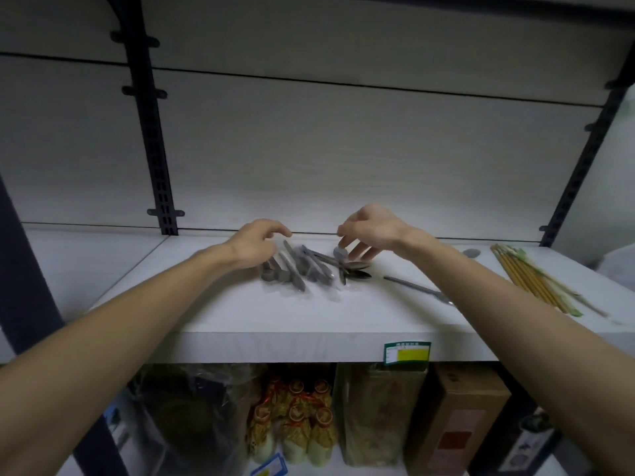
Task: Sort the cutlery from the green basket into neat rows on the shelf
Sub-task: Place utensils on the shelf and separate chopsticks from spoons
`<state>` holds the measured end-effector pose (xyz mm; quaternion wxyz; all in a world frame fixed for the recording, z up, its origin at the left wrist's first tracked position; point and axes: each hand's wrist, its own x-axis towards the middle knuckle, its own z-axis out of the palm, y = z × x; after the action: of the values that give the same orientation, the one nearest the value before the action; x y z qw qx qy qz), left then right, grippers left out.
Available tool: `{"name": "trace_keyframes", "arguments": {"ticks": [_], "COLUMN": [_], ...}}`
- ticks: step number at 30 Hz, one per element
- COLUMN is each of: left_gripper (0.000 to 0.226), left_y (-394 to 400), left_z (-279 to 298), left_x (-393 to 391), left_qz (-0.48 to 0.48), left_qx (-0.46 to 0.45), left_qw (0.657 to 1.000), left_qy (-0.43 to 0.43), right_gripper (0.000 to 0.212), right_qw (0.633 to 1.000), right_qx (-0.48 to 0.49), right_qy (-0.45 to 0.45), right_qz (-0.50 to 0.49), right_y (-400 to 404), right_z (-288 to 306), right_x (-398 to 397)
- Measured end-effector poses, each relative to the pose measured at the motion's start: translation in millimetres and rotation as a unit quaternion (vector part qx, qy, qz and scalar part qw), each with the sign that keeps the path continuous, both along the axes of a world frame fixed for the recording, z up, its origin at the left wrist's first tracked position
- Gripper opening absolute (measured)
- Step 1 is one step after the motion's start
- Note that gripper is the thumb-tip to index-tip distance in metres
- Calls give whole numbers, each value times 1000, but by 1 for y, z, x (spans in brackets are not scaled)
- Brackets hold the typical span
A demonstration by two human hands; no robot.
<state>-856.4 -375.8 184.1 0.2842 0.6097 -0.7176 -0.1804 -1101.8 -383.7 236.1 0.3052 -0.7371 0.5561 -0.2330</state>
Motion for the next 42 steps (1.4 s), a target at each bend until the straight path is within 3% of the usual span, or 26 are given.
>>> {"name": "trace_keyframes", "arguments": {"ticks": [2,4,6,8,12,17,21,25,32,38,42], "left_gripper": [41,33,51,58,30,17,37,11,22,25,42], "left_y": [-5,-12,-17,-23,-34,-35,-40,-30,-31,-28,-25], "left_z": [1,0,-3,-9,-23,-20,-22,-18,-19,-11,1], "left_x": [-15,-29,-39,-44,-52,-57,-54,-59,-56,-60,-73], "left_qz": [22,23,0,-18,-34,-38,-45,-36,-28,-11,-7], "left_qx": [10,35,57,64,32,23,41,27,7,10,-23], "left_qw": [999,999,998,997,995,993,993,993,987,981,978], "left_qy": [24,8,-22,-33,-86,-106,-102,-105,-158,-192,-208], "right_gripper": [24,43,51,45,36,37,49,39,31,27,23], "right_qw": [990,971,967,965,968,974,975,973,981,984,990], "right_qx": [-85,-94,-53,-40,-15,29,11,-1,51,34,40], "right_qy": [107,216,248,257,250,226,222,231,189,175,134], "right_qz": [-25,-35,-24,-19,-14,-5,-9,-3,8,14,17], "right_y": [-9,-9,-7,-7,-10,-8,-7,-7,-14,-11,-6], "right_z": [-6,-15,-23,-29,-34,-32,-31,-35,-39,-27,-12], "right_x": [-9,-12,-12,-10,-9,-8,-7,-7,-4,-15,-40]}}
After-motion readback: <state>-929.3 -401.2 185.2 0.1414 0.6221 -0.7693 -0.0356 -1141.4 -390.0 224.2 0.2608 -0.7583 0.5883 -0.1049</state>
